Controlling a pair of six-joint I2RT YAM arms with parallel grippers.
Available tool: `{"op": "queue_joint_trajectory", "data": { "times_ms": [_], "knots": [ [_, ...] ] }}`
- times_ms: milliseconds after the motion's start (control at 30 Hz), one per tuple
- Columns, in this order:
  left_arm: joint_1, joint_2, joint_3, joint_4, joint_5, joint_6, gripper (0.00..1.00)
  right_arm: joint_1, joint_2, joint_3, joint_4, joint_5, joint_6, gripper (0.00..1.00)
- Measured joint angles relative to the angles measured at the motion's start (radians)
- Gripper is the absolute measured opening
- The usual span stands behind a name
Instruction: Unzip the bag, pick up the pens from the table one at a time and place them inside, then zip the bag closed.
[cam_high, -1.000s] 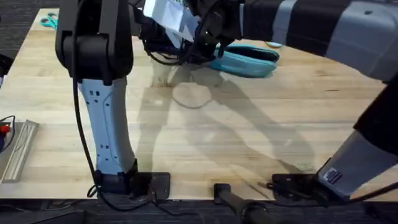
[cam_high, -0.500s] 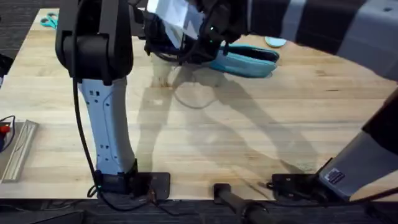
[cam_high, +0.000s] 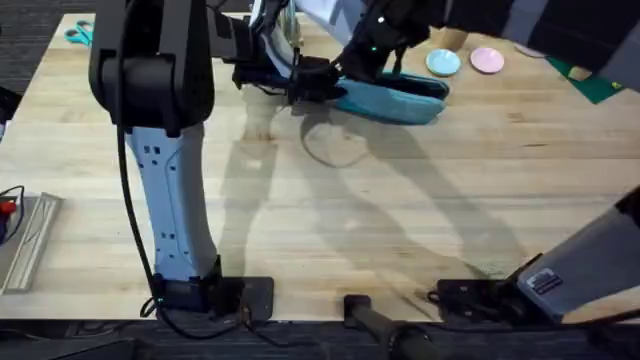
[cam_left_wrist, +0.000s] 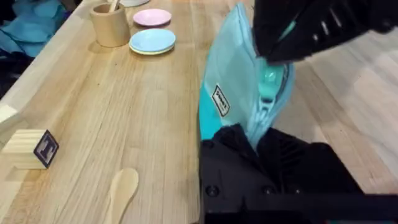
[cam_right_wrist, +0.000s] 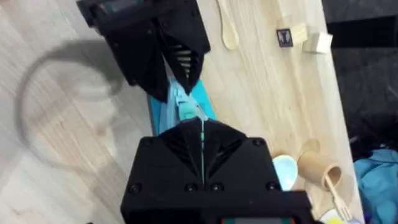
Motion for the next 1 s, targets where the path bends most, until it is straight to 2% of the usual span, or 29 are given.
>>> {"op": "queue_joint_trajectory", "data": {
  "times_ms": [433,767,1000],
  "knots": [
    [0.000,0.000,0.000,0.004,0.002,0.000,0.045,-0.127,-0.068,0.000,-0.133,-0.076,-0.047,0.035],
    [-0.001,0.000,0.000,0.005,0.002,0.000,0.045,-0.265,-0.068,0.000,-0.224,-0.170,-0.092,0.034],
    [-0.001,0.000,0.000,0.005,0.002,0.000,0.045,-0.365,-0.068,0.000,-0.301,-0.191,-0.137,0.035]
  ]
}}
